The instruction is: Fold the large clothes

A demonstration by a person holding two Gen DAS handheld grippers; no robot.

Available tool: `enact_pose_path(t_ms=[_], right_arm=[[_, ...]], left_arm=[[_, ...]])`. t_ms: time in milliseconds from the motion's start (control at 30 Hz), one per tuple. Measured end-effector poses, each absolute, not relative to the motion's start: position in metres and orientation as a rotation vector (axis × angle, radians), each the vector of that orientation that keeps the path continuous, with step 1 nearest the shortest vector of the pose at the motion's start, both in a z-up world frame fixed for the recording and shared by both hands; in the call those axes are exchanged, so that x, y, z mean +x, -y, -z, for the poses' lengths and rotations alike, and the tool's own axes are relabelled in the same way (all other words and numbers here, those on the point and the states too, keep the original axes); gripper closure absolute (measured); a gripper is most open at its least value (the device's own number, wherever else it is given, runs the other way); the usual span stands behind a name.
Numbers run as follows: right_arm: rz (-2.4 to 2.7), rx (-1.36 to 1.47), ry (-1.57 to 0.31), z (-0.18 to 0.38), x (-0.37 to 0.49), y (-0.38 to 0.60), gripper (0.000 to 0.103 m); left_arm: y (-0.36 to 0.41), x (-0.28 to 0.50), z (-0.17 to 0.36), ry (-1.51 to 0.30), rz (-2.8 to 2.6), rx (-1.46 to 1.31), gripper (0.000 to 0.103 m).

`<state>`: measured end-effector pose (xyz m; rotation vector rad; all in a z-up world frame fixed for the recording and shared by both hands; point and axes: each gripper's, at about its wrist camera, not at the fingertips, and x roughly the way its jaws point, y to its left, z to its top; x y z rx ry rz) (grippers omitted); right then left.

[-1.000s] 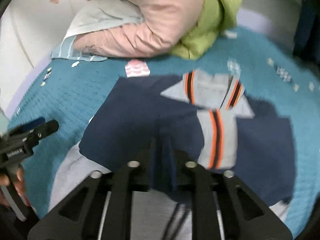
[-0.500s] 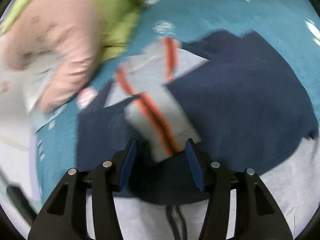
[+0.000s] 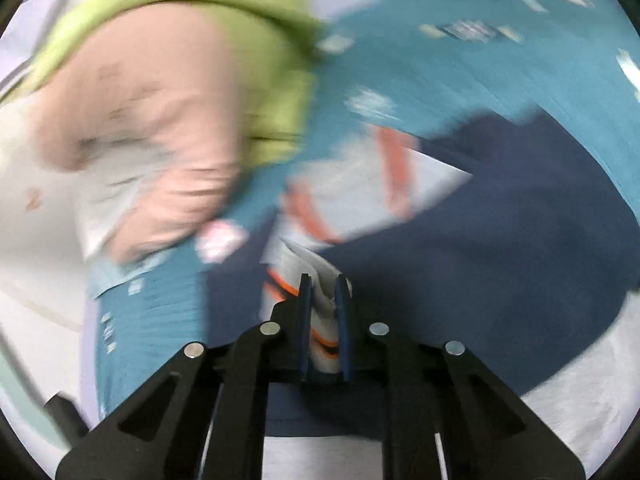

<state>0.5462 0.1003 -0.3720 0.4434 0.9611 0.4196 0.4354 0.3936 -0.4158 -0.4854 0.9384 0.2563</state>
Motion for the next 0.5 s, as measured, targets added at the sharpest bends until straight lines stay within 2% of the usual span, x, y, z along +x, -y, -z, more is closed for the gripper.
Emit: enact_pose_path(t_ms=[67, 233, 333, 500], right_arm=[[-0.519, 0.392, -0.917, 0.353, 0.535, -0.134, 0.098], [-0.741, 0.296, -1.055, 0.364, 0.525, -0.224, 0.095], [-0.724, 0.257, -1.022, 0.361, 0.52, -0.222, 0.09], [-0.563, 0.256, -1.049, 0.368, 0.543, -0.151, 0.078]], left_arm=[[-0.397, 0.434, 0.416, -0.94, -0.27, -0.489, 0.016], [-0.405, 0.431, 0.42, -0.946, -0.302, -0.502, 0.017], [-0.404, 0.431, 0.422, -0.95, -0.3, -0.499, 0.017], [-0.39, 0.437, 0.42, -0.95, -0.258, -0.46, 0.016]])
